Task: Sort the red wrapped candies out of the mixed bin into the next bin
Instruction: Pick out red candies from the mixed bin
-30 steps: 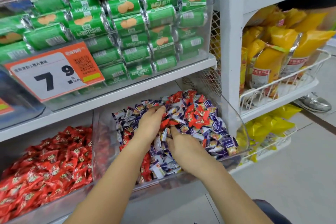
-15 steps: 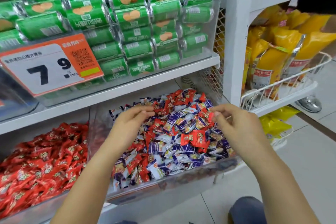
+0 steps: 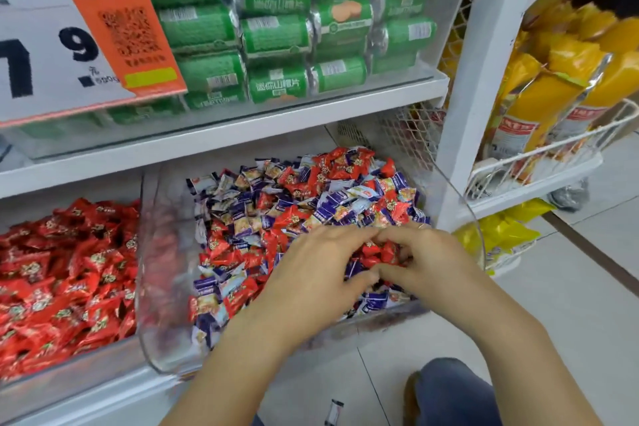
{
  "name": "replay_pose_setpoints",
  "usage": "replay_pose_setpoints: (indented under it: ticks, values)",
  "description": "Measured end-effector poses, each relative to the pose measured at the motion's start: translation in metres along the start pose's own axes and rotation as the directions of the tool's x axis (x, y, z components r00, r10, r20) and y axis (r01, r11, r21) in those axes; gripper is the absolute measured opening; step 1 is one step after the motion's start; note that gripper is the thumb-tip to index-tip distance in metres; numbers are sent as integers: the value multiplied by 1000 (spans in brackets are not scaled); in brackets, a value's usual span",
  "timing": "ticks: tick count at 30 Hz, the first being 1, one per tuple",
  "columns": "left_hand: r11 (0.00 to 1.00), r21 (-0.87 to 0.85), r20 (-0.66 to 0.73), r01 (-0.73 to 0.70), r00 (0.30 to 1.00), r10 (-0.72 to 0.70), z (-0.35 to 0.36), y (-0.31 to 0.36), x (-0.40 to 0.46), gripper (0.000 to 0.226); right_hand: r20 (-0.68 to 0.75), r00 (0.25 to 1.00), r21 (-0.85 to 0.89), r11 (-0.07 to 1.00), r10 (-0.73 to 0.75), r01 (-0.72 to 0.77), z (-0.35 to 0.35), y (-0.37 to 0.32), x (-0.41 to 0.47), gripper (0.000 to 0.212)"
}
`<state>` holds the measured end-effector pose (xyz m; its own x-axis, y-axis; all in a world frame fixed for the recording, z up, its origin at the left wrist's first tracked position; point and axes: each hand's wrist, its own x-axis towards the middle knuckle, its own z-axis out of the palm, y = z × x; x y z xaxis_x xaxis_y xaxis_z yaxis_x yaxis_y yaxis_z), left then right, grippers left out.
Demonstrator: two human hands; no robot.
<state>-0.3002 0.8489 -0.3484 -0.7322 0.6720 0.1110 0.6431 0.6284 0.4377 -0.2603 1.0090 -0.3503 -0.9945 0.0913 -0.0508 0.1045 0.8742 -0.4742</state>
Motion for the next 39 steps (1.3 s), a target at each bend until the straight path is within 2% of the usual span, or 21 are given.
replay_pose_setpoints:
  ticks: [3,6,9,12,16,18,21,23,27,30,33,37,39]
  values:
    - [1000,9,-110,7,994,-6,3,1,6,33,-46,999,47,999,7,-5,0,6,-2,35]
    - [975,-188,-158,119,976,-149,-13,-6,4,13,-141,990,99,995,11,3,-5,10,-4,28]
    - [932,-266,-207,246,930,-305,-26,-18,1,16,-197,980,134,991,21,6,-12,12,-3,27]
    - [911,-219,-173,350,905,-390,-32,-30,1,16,-142,990,118,993,-3,20,-12,10,-3,12]
    - [878,-82,-179,472,860,-479,-39,-51,0,17,10,1000,-41,999,-22,22,1,7,-4,57]
    - [855,18,-183,518,843,-507,-41,-58,-2,29,8,999,-142,989,-32,33,7,3,-3,62]
    - [831,69,-102,552,833,-544,-35,-61,-1,51,-21,998,-207,977,-51,45,13,1,1,54]
    - [832,101,-17,545,837,-546,-27,-62,7,55,-20,999,-200,979,-50,45,14,0,3,45]
    - [867,142,214,477,841,-497,-16,-63,23,48,-43,996,-183,981,-81,71,13,1,3,35]
    - [881,86,274,465,839,-470,-18,-66,23,34,-79,991,-105,989,-111,102,12,1,1,30]
    - [886,54,181,460,868,-462,-24,-70,17,24,-114,989,-79,993,-93,84,7,0,0,28]
    - [888,-26,-109,460,881,-460,-43,-63,5,23,-192,981,96,994,-27,46,-5,4,-3,4]
    - [881,-85,-199,466,858,-473,-50,-60,-3,11,-240,971,143,989,-4,40,-8,5,-5,13]
